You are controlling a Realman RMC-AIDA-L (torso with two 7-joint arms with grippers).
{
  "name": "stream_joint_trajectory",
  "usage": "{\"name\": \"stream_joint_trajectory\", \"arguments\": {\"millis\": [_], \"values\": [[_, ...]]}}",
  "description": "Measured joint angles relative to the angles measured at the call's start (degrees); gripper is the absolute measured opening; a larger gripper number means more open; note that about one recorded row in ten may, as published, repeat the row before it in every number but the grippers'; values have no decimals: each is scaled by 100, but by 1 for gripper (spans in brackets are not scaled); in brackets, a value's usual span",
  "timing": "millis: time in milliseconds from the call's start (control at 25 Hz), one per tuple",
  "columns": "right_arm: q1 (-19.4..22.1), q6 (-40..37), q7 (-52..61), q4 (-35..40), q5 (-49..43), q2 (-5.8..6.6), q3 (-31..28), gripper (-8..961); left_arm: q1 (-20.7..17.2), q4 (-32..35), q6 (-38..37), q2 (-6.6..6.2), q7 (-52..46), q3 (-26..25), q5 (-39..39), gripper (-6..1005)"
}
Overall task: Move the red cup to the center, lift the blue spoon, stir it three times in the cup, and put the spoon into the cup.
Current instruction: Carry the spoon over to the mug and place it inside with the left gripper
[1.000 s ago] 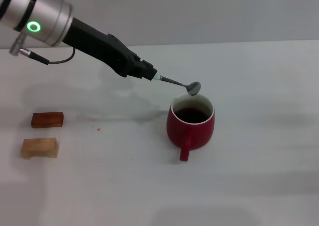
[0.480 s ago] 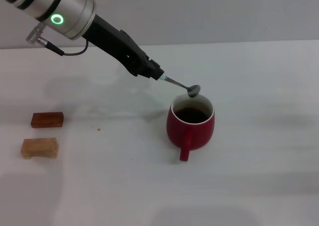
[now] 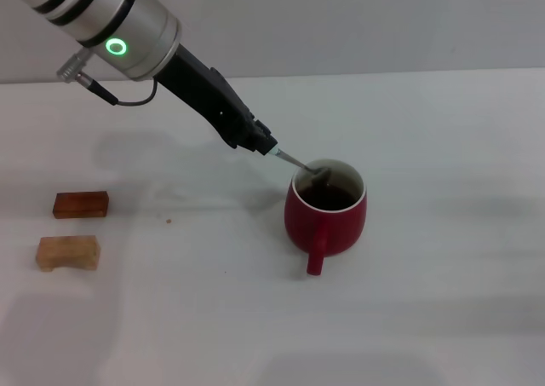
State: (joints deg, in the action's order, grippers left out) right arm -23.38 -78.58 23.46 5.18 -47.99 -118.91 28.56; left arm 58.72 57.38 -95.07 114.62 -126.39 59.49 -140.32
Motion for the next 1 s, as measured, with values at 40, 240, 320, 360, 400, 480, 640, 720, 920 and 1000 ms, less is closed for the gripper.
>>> {"name": "stream_joint_trajectory", "arguments": {"millis": [40,240,320,360,400,480,640,720,920,1000], "values": [[0,-6,0,0,0,0,0,467,11,-14,4,20,0,1,-56,128],[0,-6,0,-13,0,0,0,468,33,-43,11,97,11,45,-109,128],[0,1,0,-26,0,0,0,468,34,-52,31,129,3,110,-131,128],[-1,1,0,-37,-1,0,0,468,36,-58,48,159,-2,149,-156,128],[-7,1,0,-46,-4,0,0,468,39,-62,67,194,-2,172,-195,128],[-11,-1,0,-52,-9,0,0,468,52,-64,125,271,-2,215,-318,128],[-16,-1,0,-53,-12,0,31,468,101,-182,290,316,-7,349,-390,128],[-17,7,0,-54,-13,0,48,468,145,-274,399,319,-13,373,-390,128],[-18,16,-6,-70,-16,0,52,468,234,-362,576,335,-2,377,-362,128],[-12,17,-7,-74,-17,0,49,468,270,-365,617,340,8,379,-358,128]]}}
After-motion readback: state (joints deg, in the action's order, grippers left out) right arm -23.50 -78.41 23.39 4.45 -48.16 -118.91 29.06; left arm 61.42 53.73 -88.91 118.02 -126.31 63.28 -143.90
